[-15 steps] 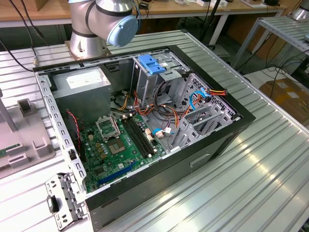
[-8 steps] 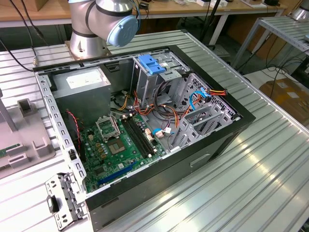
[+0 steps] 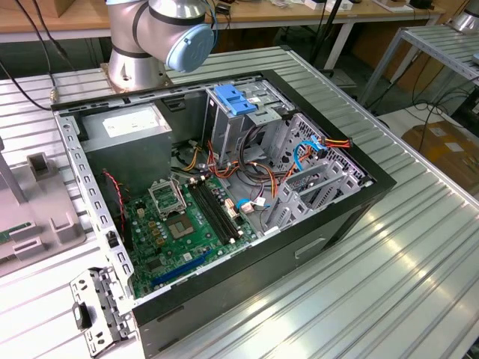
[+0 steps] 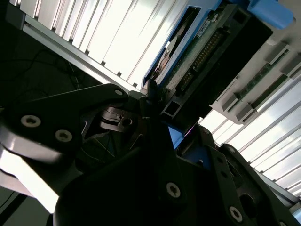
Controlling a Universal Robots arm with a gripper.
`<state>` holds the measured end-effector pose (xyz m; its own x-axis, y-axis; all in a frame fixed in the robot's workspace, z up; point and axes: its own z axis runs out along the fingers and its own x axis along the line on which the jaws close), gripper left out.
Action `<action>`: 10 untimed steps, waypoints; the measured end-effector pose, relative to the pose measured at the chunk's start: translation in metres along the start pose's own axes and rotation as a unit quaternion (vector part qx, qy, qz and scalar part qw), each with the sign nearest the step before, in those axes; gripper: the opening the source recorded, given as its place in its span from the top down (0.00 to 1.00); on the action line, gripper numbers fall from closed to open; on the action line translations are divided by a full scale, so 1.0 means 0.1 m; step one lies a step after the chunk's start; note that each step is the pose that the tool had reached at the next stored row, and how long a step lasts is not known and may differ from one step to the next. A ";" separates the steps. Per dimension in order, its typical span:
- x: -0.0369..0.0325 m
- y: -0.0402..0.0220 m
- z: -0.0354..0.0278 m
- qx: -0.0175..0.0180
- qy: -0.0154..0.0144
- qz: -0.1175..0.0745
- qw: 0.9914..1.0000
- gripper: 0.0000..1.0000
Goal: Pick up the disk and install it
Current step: 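Pick up the disk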
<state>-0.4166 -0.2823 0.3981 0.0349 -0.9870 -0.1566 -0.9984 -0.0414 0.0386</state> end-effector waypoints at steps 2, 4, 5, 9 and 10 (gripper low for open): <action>-0.001 0.000 -0.005 0.000 0.006 0.000 1.000 0.63; -0.001 0.001 -0.006 -0.001 0.019 0.001 1.000 0.63; -0.002 0.001 -0.008 -0.001 0.030 0.001 1.000 0.63; -0.006 0.002 -0.039 -0.002 0.043 0.002 0.999 0.63; -0.008 0.002 -0.056 -0.002 0.044 0.002 0.999 0.63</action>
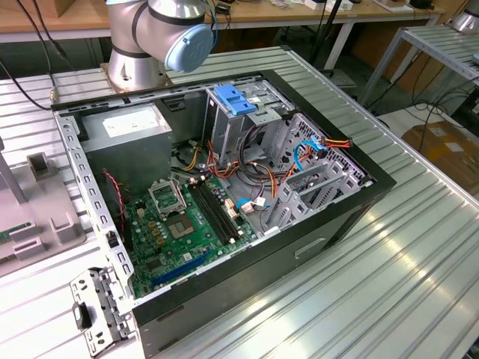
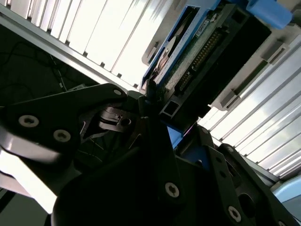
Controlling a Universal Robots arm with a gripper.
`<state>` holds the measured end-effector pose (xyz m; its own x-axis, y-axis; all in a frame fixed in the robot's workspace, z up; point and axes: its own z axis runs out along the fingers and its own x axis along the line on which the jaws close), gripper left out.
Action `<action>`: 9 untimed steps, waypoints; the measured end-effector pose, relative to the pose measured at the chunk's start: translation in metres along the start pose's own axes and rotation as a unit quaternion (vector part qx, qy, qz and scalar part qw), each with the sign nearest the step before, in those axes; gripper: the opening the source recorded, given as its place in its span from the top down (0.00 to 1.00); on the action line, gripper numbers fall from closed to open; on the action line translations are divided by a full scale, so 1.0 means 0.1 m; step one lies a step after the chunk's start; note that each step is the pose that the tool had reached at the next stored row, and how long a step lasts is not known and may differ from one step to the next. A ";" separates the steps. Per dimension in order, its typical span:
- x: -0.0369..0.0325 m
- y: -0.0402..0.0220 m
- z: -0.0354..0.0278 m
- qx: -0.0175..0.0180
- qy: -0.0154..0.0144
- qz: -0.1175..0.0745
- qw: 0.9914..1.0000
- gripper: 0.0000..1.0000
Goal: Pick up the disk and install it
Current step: 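Pick up the disk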
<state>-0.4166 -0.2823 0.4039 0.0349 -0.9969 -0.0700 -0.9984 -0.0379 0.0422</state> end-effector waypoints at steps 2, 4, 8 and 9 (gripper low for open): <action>-0.003 0.002 -0.031 0.000 0.000 0.000 1.000 0.63; -0.006 0.003 -0.068 0.000 0.000 0.000 1.000 0.63; -0.010 0.006 -0.125 0.000 0.000 0.000 1.000 0.63; -0.012 0.008 -0.163 0.000 0.000 0.000 1.000 0.63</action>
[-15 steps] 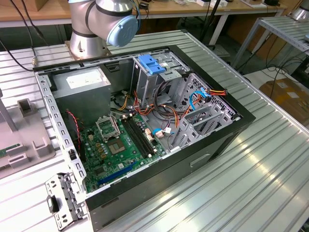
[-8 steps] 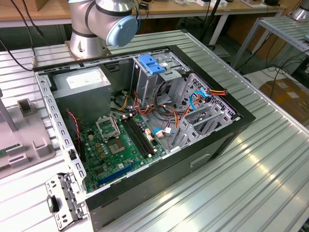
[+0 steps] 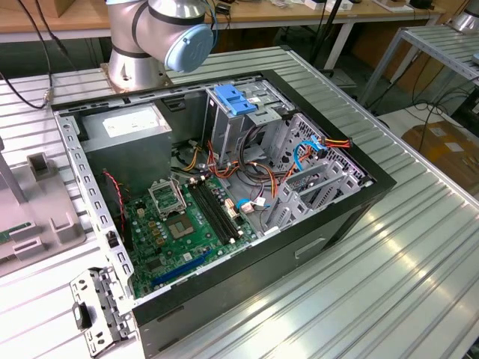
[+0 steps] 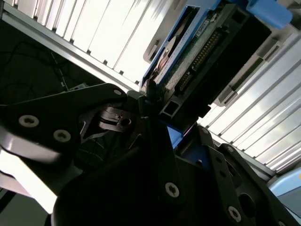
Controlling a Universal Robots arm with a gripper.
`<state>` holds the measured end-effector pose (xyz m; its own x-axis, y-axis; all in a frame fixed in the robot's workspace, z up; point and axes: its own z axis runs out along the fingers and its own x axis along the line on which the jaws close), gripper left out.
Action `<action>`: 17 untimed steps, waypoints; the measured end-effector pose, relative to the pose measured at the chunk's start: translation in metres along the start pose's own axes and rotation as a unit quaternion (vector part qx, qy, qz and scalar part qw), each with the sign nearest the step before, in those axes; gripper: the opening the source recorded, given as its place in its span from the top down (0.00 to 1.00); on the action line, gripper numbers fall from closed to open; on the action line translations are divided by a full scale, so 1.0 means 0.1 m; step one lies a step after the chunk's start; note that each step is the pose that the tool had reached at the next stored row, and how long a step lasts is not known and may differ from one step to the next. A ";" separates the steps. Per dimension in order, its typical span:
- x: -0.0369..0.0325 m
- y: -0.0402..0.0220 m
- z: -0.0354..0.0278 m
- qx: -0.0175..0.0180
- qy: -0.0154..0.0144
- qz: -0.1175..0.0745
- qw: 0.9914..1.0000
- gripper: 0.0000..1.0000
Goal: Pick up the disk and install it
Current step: 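Pick up the disk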
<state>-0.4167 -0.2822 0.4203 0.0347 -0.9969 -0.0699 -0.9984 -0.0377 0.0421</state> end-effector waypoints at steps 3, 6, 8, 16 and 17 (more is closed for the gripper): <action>-0.005 0.003 -0.073 0.000 0.000 0.000 1.000 0.63; -0.007 0.004 -0.098 0.000 0.000 0.000 1.000 0.63; -0.009 0.005 -0.121 0.000 0.000 0.000 1.000 0.63; -0.017 0.010 -0.244 0.000 0.000 0.000 1.000 0.63; -0.018 0.011 -0.257 0.000 0.000 0.000 1.000 0.63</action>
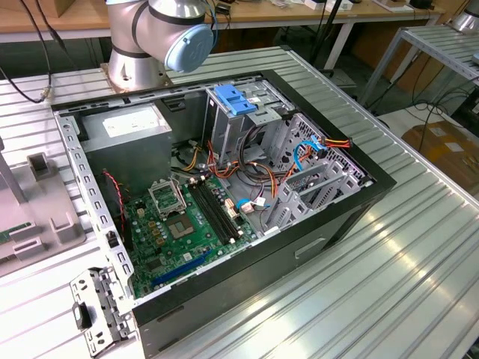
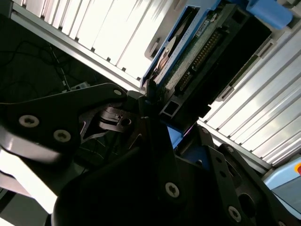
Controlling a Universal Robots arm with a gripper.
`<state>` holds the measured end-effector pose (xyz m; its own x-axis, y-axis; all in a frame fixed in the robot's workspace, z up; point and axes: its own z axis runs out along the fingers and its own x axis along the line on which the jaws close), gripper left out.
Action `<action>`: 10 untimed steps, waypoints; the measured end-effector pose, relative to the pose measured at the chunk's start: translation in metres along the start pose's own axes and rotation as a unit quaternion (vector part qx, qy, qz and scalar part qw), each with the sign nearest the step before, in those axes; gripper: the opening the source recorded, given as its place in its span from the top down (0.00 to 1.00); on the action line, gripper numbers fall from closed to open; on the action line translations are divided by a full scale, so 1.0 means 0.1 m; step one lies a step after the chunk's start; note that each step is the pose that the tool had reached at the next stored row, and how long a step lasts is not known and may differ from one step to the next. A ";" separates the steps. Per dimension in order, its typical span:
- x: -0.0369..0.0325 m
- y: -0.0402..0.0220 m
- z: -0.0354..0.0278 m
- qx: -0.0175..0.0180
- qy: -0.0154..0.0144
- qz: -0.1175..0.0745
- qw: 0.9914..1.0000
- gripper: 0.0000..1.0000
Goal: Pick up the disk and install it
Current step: 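Pick up the disk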
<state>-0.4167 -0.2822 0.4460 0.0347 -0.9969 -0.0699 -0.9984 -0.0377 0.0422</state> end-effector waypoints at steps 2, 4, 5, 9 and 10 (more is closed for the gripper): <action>-0.003 0.002 -0.046 0.000 0.000 0.000 1.000 0.63; -0.008 0.005 -0.110 0.000 0.000 0.000 1.000 0.63; -0.011 0.007 -0.156 0.000 0.000 0.000 1.000 0.63; -0.018 0.011 -0.256 0.000 0.000 0.000 1.000 0.63; -0.018 0.011 -0.256 0.000 0.000 0.000 1.000 0.63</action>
<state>-0.4167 -0.2822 0.4717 0.0348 -0.9969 -0.0700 -0.9984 -0.0378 0.0421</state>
